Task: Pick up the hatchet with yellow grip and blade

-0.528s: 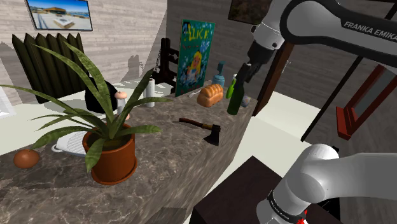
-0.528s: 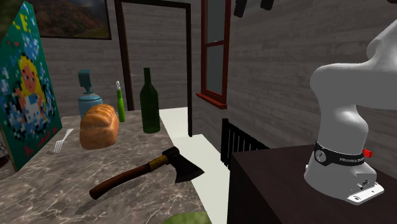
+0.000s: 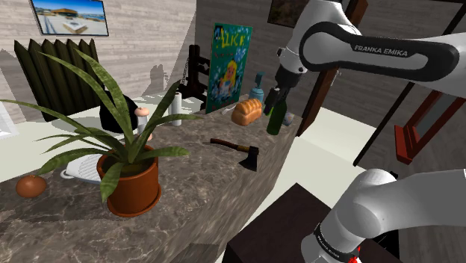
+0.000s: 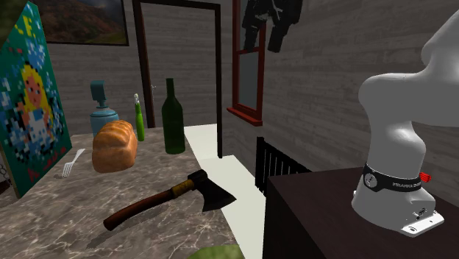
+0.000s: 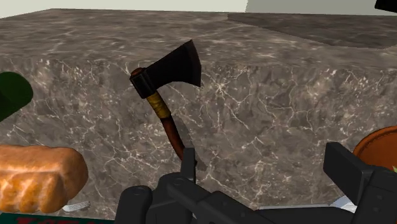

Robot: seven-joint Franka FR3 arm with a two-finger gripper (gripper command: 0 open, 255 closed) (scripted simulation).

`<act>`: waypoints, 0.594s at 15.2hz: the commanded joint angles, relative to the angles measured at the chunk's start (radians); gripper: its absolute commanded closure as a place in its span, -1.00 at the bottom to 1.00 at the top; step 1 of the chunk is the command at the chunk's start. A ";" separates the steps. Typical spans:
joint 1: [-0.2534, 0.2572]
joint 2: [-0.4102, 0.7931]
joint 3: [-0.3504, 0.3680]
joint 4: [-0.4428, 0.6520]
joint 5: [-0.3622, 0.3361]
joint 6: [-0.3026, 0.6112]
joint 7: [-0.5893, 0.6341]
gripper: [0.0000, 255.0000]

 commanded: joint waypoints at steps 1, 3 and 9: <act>-0.002 0.055 -0.010 -0.013 -0.012 0.058 -0.024 -1.00; -0.004 0.112 -0.021 -0.021 -0.023 0.112 -0.047 -1.00; -0.013 0.306 -0.049 -0.014 -0.055 0.267 -0.112 -1.00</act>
